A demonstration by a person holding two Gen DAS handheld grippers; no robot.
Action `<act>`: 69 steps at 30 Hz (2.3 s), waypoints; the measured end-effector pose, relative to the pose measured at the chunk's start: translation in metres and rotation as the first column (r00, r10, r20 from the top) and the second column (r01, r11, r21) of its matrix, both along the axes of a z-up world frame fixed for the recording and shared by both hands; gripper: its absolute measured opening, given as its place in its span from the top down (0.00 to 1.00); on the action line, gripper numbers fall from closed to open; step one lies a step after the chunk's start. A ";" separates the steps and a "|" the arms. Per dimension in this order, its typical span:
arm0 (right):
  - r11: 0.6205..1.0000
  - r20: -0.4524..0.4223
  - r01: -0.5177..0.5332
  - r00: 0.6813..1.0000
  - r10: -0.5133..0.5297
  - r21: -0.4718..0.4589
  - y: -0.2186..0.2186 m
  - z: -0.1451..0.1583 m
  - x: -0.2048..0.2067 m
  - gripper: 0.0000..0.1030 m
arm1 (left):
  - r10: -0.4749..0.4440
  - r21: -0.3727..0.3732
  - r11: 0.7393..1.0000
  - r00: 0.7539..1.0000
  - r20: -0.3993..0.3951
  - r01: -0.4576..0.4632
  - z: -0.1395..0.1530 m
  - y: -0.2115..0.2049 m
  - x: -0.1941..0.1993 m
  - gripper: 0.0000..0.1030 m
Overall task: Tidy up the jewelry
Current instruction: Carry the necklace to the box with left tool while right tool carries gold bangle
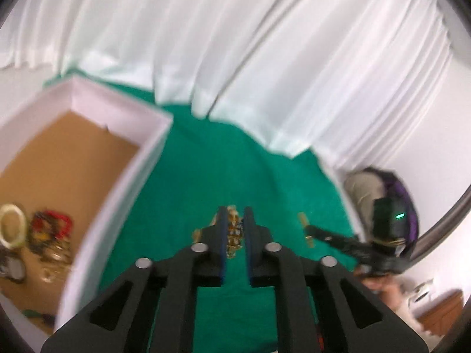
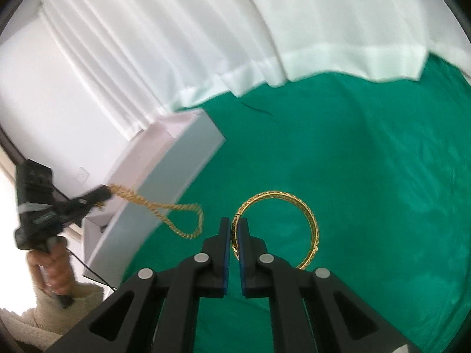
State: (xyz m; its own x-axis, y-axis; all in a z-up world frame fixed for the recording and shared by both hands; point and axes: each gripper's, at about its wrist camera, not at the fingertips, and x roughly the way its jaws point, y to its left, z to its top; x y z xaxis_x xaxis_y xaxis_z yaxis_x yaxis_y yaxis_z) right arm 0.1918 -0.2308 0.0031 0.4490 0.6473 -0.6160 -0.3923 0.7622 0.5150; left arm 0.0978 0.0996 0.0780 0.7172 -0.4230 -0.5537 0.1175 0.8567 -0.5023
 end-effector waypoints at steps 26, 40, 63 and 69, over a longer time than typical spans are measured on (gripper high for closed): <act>0.982 0.138 -0.189 0.972 0.188 -0.007 0.082 0.067 -0.035 0.95 | -0.036 0.266 0.957 0.953 -0.301 0.120 -0.145 -0.023 -0.046 0.40; 0.985 0.102 -0.157 0.981 0.163 -0.065 0.076 0.029 -0.047 0.95 | 0.091 0.327 0.945 0.949 -0.301 0.013 -0.179 -0.019 -0.022 0.95; 0.966 0.169 -0.250 0.951 0.259 -0.071 0.125 0.063 -0.017 0.95 | 0.040 0.005 0.999 0.999 0.003 -0.040 0.050 0.058 -0.039 0.95; 0.935 0.242 -0.347 0.903 0.356 -0.078 0.192 0.096 0.004 0.95 | 0.177 0.068 0.981 0.983 0.057 -0.181 0.087 0.121 -0.034 0.95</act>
